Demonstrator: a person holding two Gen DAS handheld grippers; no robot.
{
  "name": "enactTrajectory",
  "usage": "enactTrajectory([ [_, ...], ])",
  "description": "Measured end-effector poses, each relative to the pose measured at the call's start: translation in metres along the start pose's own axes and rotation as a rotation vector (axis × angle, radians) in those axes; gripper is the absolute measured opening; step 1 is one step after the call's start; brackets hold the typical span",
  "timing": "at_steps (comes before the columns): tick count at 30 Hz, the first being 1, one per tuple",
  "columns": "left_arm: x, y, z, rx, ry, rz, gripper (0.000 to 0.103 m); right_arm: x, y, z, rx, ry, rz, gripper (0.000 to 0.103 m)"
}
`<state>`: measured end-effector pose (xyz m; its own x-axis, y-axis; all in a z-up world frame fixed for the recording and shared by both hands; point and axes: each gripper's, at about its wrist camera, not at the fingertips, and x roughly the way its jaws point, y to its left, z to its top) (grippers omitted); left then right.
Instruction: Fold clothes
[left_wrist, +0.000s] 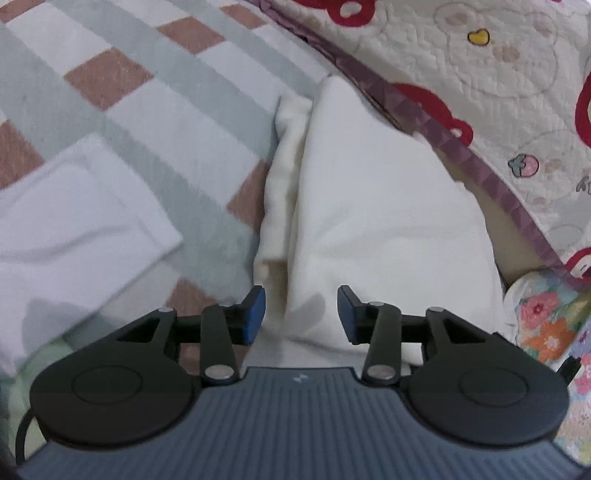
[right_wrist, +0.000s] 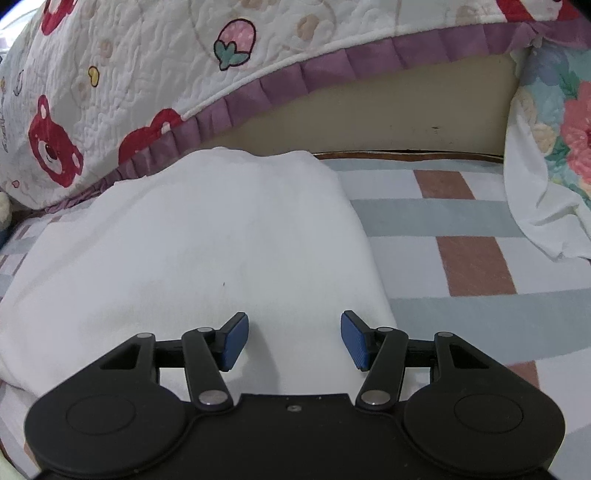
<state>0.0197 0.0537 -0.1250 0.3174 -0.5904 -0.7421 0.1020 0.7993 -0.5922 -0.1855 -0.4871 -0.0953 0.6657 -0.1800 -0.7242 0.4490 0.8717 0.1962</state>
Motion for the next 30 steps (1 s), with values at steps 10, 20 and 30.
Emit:
enactTrajectory([
  [10,0.02,-0.016,-0.015,0.103,0.026,0.068,0.053,-0.025,-0.018,-0.034,0.192,0.007,0.006,0.061],
  [20,0.029,-0.037,-0.022,0.291,0.026,0.135,0.055,-0.028,-0.054,-0.065,0.591,0.003,0.084,0.061],
  [30,0.024,-0.051,-0.02,0.431,0.041,0.042,0.063,-0.039,-0.057,-0.07,0.537,0.036,0.075,0.061],
])
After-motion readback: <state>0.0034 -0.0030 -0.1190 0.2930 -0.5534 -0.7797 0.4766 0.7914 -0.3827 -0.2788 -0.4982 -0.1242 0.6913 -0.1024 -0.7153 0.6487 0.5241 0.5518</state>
